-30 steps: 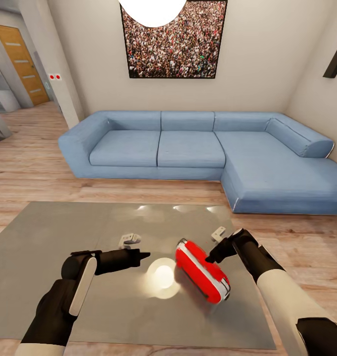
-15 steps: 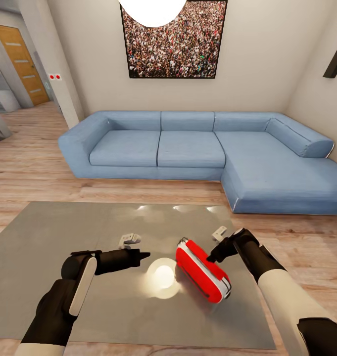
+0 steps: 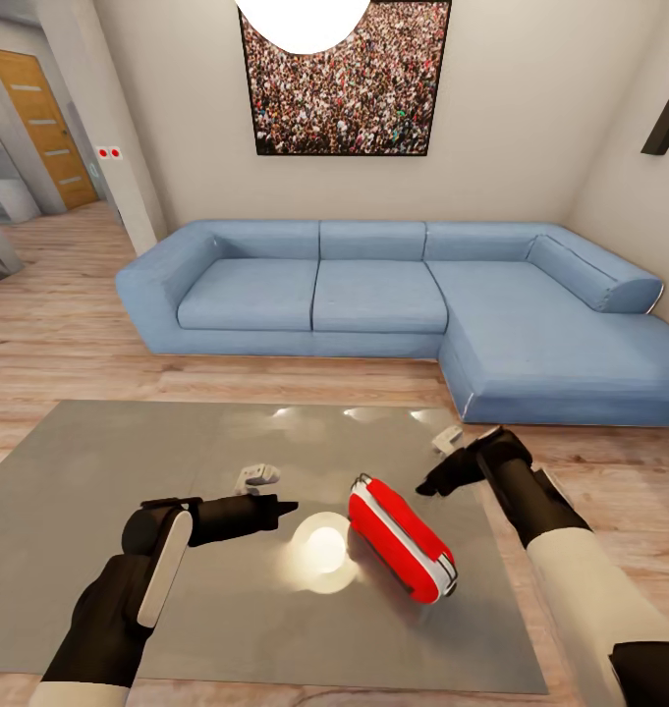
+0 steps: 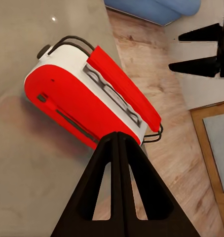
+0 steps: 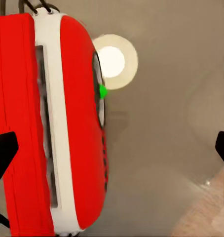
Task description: Turn on the radio receiver that's on the table in the living room.
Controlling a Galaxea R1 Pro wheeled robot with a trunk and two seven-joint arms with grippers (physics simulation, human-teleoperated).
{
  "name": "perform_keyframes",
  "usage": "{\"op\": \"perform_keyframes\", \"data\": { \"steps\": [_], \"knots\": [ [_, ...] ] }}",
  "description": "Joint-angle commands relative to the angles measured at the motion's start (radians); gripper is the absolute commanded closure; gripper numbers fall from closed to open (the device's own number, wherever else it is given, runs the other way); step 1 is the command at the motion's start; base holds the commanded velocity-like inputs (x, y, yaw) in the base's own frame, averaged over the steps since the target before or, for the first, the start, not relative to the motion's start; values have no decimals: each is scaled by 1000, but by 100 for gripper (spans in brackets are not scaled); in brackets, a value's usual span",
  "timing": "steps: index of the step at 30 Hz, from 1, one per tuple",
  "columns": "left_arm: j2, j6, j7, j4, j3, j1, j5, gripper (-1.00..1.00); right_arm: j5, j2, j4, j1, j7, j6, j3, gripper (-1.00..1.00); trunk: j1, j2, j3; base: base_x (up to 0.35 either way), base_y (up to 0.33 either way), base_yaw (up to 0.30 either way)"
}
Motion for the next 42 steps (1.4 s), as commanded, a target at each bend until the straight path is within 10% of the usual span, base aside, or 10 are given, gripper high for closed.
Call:
{"op": "perform_keyframes", "data": {
  "steps": [1, 13, 42],
  "knots": [
    [1, 0, 0, 0, 0, 0, 0, 100, 1, -16, -30, 0, 21, 18, 0, -100, 0, 0, 0, 0, 0, 0],
    [12, 1, 1, -42, 2, 0, -1, 100, 2, -222, -437, 85, 182, 246, 2, -100, 0, 0, 0, 0, 0, 0],
    [36, 9, 3, -46, 2, 0, -9, 100, -7, -249, -490, 147, 187, 254, 0, -100, 0, 0, 0, -71, 0, 0]
  ]
}}
